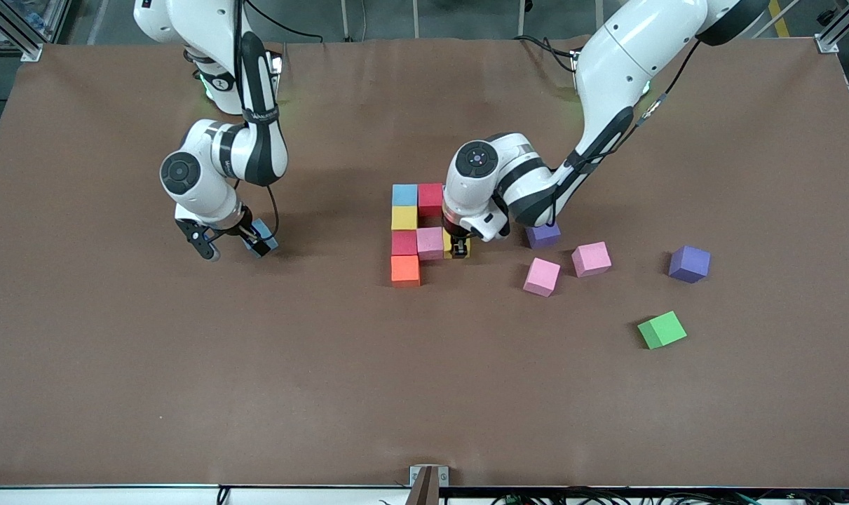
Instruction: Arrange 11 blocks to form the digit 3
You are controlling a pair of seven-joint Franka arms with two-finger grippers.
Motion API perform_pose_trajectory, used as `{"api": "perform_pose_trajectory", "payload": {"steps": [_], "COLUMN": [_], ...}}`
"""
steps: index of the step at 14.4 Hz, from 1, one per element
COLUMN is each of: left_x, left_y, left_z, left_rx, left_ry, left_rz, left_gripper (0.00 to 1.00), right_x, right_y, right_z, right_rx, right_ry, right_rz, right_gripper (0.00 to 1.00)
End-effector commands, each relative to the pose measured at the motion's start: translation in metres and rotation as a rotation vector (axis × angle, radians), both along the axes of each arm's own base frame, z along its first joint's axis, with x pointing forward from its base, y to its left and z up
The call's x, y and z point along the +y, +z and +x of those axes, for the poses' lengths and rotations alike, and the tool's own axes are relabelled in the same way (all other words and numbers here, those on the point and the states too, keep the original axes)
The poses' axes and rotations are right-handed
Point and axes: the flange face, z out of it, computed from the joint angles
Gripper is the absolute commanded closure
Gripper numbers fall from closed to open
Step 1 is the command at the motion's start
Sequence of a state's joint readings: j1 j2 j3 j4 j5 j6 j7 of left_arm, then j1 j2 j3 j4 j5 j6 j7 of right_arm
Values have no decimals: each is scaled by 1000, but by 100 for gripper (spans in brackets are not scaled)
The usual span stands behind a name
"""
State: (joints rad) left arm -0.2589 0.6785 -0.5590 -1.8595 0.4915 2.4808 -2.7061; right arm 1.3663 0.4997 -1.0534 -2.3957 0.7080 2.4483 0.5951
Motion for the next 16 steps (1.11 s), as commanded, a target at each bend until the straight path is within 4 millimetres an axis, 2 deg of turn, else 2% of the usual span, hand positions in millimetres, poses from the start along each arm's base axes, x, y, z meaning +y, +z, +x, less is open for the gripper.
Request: {"api": "perform_pose_trajectory", "payload": {"steps": [1,2,4,6,7,8,10,12,14,16], "left_x": [-2,-2,-1,-4,-6,-7,-15,-17,-10,0], "left_y": [-1,1,7,21,37,54,90,124,156,176], "left_z": [1,2,9,13,15,17,20,33,53,66], "left_rx": [0,-1,1,-6,-19,-30,-52,-62,-51,-41], "left_ry": [18,10,13,13,12,15,-15,-111,-227,-360], "left_rz": [13,33,66,86,91,97,105,149,198,229], "left_gripper": [23,0,0,0,0,0,0,0,0,0], "right_x": [-3,-3,-2,-1,0,4,20,49,80,105], "right_y": [-7,-7,-7,-6,-4,0,13,33,48,65], "right_z": [-3,-3,-3,-2,0,4,19,42,68,94], "right_rx": [-5,-4,2,4,-1,-1,-21,-42,-15,0], "right_ry": [-2,-3,-5,-6,-5,1,36,90,140,183], "right_rz": [19,21,25,31,34,42,63,89,119,151], "right_gripper": [3,9,32,64,81,93,100,100,100,100]}}
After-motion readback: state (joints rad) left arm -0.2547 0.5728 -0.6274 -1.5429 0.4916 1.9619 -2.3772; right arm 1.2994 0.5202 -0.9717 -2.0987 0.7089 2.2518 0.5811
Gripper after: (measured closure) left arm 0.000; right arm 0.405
